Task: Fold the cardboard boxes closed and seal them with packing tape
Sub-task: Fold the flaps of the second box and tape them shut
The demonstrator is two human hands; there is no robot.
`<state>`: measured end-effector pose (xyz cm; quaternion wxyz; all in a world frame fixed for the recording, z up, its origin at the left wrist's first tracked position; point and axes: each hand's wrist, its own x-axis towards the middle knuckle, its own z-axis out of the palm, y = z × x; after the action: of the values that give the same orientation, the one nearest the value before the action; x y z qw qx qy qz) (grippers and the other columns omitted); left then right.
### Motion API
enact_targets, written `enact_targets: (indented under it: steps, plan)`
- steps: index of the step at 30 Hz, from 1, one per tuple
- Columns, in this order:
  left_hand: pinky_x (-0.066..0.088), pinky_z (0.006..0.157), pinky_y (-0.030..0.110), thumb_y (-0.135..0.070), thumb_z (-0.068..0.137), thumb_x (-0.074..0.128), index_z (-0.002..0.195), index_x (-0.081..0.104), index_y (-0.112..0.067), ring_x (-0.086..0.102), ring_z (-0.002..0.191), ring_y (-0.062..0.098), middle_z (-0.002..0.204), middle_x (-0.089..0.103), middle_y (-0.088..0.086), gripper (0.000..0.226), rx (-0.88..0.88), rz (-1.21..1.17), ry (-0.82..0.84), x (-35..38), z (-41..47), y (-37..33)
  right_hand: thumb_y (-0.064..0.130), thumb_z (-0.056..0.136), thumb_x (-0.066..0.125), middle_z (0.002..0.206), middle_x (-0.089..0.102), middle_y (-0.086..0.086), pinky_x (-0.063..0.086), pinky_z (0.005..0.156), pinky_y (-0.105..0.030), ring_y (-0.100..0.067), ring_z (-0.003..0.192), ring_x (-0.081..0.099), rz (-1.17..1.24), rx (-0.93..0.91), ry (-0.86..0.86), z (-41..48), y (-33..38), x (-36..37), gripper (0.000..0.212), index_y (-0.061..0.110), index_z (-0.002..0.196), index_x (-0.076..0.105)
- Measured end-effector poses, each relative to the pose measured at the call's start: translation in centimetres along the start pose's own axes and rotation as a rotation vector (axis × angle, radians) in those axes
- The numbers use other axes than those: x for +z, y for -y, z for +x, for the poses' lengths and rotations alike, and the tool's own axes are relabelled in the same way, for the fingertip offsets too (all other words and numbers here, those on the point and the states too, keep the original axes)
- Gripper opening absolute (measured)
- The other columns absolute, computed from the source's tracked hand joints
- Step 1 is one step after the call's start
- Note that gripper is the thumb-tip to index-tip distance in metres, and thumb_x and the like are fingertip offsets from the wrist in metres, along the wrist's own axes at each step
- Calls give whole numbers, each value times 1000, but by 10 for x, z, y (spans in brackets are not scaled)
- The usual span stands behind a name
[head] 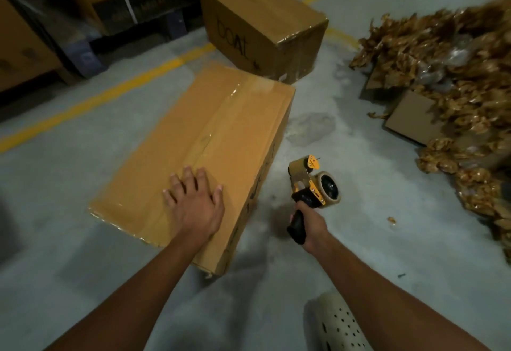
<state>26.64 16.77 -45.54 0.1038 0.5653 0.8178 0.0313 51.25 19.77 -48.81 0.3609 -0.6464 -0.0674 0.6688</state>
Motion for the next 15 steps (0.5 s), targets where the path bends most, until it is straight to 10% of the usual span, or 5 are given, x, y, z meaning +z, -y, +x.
enact_targets:
  steps: [6,9,12,15]
  plan:
    - [10,122,49,-55,99,30,159,12,-19,2,152,36,166,2,11,72,67,-23,345,-52,-45,24,3,84,65,66,57,-10,48,53,-29,-18,55,55,-162,-20,69,-110,16,36,8,4,85,57]
    - [24,116,36,-67,85,28,144,43,-12,24,147,32,160,27,17,83,-37,-306,534,-109,-75,32,3,84,67,63,57,-9,48,55,-30,-18,53,55,-248,-3,134,-181,22,48,9,4,81,58]
    - [43,99,37,-35,102,49,109,62,-20,54,123,35,138,53,21,22,-342,-741,434,-155,-100,42,4,83,68,61,60,-9,48,55,-30,-19,53,56,-368,-30,208,-230,21,54,10,6,78,59]
    - [52,55,28,-15,102,50,93,60,-10,64,62,23,94,61,24,14,-547,-1202,247,-193,-105,52,5,83,68,67,60,-13,49,57,-30,-22,57,57,-454,-100,281,-261,19,64,8,4,81,60]
